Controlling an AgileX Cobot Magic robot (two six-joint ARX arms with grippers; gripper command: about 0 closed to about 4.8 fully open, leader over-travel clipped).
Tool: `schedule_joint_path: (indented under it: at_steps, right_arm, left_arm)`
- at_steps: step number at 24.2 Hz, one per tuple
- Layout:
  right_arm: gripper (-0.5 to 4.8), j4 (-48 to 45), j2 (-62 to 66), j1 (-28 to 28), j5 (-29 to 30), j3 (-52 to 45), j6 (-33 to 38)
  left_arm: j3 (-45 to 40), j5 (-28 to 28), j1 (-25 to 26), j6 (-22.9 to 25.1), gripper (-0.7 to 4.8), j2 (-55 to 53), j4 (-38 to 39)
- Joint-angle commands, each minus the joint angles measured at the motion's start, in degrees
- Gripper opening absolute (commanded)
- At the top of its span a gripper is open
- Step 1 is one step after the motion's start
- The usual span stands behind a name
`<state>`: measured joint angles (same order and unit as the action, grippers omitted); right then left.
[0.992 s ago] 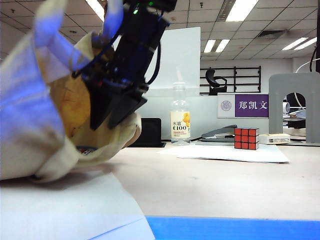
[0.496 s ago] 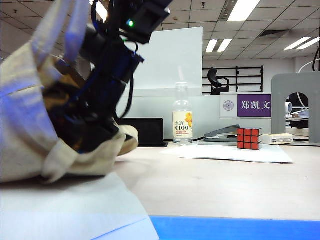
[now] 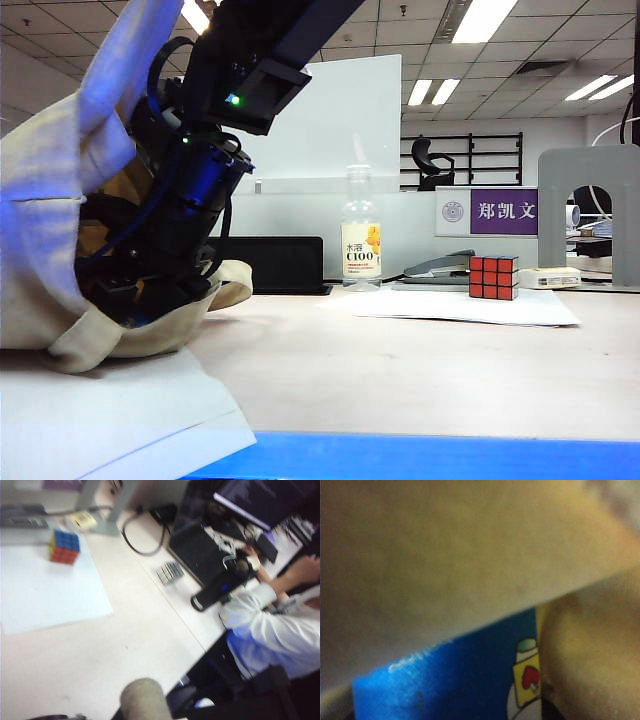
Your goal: Take the glasses case out of the canvas bag and put it on the table.
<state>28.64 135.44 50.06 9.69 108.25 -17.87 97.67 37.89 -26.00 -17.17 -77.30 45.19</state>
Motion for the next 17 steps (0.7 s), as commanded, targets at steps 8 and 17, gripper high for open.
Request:
schedule_joint_path:
  at_steps: [8,17]
  right_arm:
    - [1.56,21.07,-13.38,-2.05,-7.19,-1.62,1.05]
    - [1.57,40.09,-23.52,-3.82,-6.84,-1.75,2.03]
  left_arm:
    - [0.39,-15.72,5.57,8.48,-0.02,0.48,-1.49]
    - [0.39,-26.91,21.33,9.86,-0.03,-5.18,-10.19]
